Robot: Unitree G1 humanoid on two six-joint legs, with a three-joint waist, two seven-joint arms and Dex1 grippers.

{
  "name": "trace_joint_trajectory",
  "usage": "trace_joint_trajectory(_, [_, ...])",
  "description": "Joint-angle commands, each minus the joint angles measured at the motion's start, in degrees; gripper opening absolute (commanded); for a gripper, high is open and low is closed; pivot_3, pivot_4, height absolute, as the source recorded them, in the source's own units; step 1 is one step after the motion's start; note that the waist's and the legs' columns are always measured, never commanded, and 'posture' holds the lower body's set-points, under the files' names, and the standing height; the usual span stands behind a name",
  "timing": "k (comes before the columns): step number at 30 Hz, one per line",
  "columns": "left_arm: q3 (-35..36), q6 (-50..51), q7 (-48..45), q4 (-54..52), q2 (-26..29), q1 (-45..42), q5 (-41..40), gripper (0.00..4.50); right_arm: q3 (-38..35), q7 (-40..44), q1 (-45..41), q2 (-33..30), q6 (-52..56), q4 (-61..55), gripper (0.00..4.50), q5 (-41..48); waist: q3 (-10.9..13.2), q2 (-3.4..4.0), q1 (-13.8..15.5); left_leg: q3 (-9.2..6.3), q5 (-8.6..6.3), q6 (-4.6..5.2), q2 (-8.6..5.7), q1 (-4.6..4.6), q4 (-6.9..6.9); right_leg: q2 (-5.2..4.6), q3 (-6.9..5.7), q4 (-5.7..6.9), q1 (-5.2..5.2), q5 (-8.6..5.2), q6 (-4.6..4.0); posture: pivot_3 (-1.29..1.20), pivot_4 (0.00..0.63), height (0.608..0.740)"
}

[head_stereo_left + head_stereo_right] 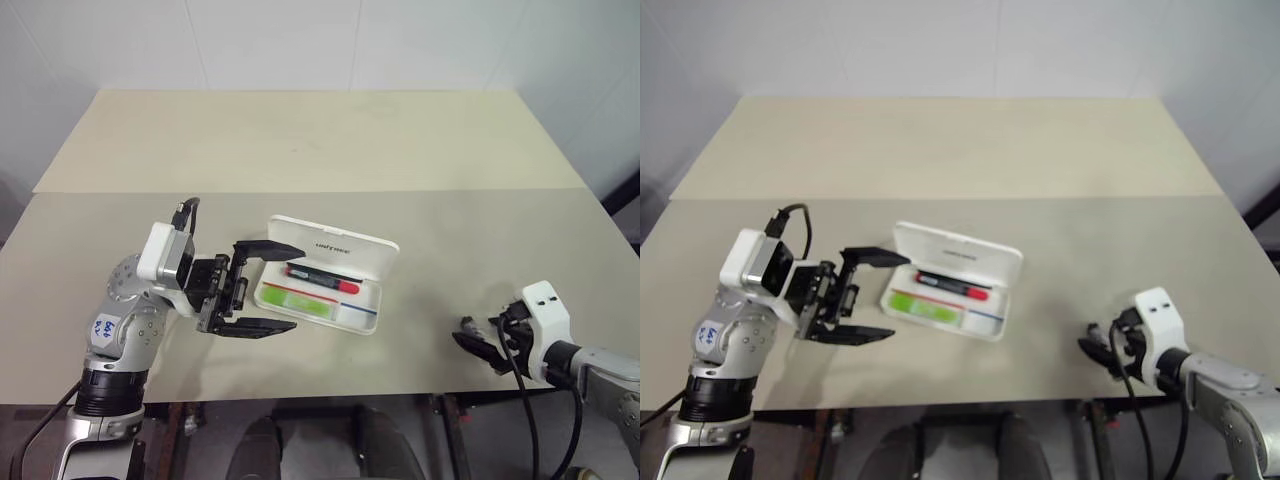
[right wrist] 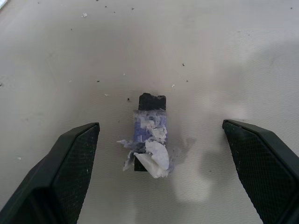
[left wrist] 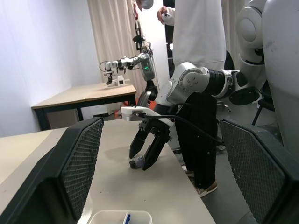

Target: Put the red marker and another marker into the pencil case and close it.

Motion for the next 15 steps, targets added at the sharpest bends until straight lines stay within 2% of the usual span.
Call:
trace_joint_trajectory(1, [0.7,-0.4,0.1,-1.8,0.4,0.3,-0.3,4.25,1.8,-2.1,0.7,-0.7,2.7,3.1,3.84,-1.9,-0.1,-0.09,0.0,0.0,-0.01,-0.01,0.03,0.11,0.0,0.02,-0.03,-0.14,0.15,0.05,-0.08,0.0,0.15,0.74])
trace_joint_trajectory(3, [0.9,-0.4,0.1,-2.1,0.6,0.7,-0.4,4.25,1.4,-1.6,-0.3,-1.0,3.9,2.4,3.17,-0.7,-0.3,0.32,0.0,0.0,-0.18,-0.27,0.57,0.21,-0.01,0.52,-0.15,-1.57,0.83,0.66,-0.65,0.0,0.15,0.74])
trace_joint_trajectory(5, [1.1,-0.3,0.2,-2.5,0.9,1.1,-0.4,4.25,1.1,-1.2,-1.9,-1.1,4.4,2.5,2.48,-0.1,-0.4,0.54,0.0,-0.02,-0.3,-0.43,0.98,-0.04,-0.25,0.84,-0.33,-3.06,1.24,1.43,-0.69,0.0,0.15,0.74])
trace_joint_trajectory(7, [1.3,-0.2,0.2,-2.8,1.1,1.4,-0.5,4.25,1.3,-0.5,-2.9,-1.5,3.9,2.4,1.88,0.0,-0.4,0.54,0.1,0.11,-0.34,-0.48,1.12,-0.13,-0.26,0.88,-0.36,-3.45,1.35,1.61,-0.76,0.0,0.15,0.74])
trace_joint_trajectory(9, [1.5,-0.4,0.2,-2.6,1.3,1.4,-0.3,4.25,1.6,0.9,-5.4,-1.8,2.6,1.7,1.2,1.0,-0.5,0.51,0.1,0.35,-0.28,-0.28,1.12,-0.23,-0.25,0.86,-0.21,-3.37,1.1,1.54,-0.85,0.0,0.15,0.74])
trace_joint_trajectory(11, [1.6,-0.4,0.0,-2.5,1.5,1.5,-0.4,4.25,1.1,1.5,-8.8,-1.3,3.0,1.0,0.5,2.8,-0.4,0.53,0.1,0.71,-0.28,-0.24,1.1,-0.57,-0.2,0.85,0.08,-2.52,0.34,1.33,-1.02,0.0,0.15,0.74])
trace_joint_trajectory(15, [1.6,-0.4,-0.5,-2.1,1.9,1.5,-0.6,4.25,1.3,2.8,-17.4,0.1,7.0,-1.9,0.5,9.7,-0.4,0.55,0.3,0.71,-0.32,-0.25,1.02,-0.57,-0.15,0.86,0.34,-0.98,-0.52,0.73,-0.06,0.0,0.15,0.74])
